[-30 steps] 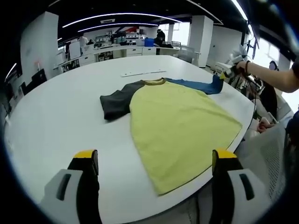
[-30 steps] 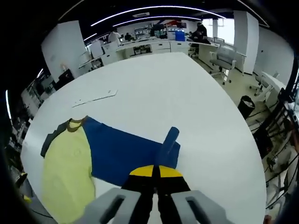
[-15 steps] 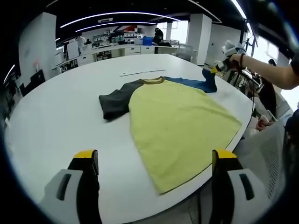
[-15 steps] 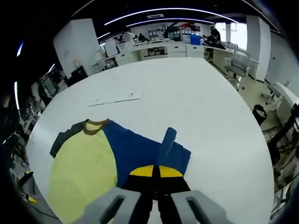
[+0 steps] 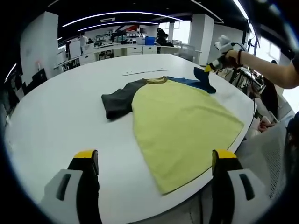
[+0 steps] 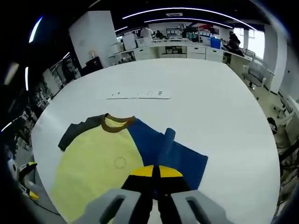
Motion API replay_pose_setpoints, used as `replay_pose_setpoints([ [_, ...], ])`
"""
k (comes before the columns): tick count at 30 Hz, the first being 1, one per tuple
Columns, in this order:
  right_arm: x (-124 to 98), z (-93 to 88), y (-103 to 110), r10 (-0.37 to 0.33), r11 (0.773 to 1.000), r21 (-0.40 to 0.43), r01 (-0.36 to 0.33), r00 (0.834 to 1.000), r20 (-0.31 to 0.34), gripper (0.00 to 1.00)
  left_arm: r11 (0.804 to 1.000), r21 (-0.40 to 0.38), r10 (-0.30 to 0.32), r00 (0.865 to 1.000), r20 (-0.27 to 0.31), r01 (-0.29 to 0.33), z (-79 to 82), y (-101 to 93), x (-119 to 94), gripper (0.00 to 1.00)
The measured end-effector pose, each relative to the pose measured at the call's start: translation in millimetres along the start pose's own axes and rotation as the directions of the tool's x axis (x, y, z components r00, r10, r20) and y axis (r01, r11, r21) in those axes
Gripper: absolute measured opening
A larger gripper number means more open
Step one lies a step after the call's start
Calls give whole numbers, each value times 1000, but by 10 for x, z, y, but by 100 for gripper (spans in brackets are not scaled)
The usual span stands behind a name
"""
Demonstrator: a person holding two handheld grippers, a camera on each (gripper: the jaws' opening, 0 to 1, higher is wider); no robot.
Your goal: Fold the garment on the visible template until the final outline fits inside the template.
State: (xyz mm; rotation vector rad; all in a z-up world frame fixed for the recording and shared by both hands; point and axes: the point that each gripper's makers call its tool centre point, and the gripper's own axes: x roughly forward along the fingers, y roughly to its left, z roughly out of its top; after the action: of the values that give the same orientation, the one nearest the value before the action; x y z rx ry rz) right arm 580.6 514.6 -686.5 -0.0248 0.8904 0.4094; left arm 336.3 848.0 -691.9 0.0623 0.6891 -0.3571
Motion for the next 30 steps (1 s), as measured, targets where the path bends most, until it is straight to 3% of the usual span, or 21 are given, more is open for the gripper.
replay_pose_setpoints([
  [19, 224, 189, 568, 91, 994, -56, -92, 996, -12, 0, 1000, -6, -6, 1000, -11, 6, -46, 66, 42, 99],
  [30, 347, 309, 972, 135, 985, -104, -136, 991, -19, 0, 1000, 8, -29, 999, -16, 29, -23, -51, 68, 99],
])
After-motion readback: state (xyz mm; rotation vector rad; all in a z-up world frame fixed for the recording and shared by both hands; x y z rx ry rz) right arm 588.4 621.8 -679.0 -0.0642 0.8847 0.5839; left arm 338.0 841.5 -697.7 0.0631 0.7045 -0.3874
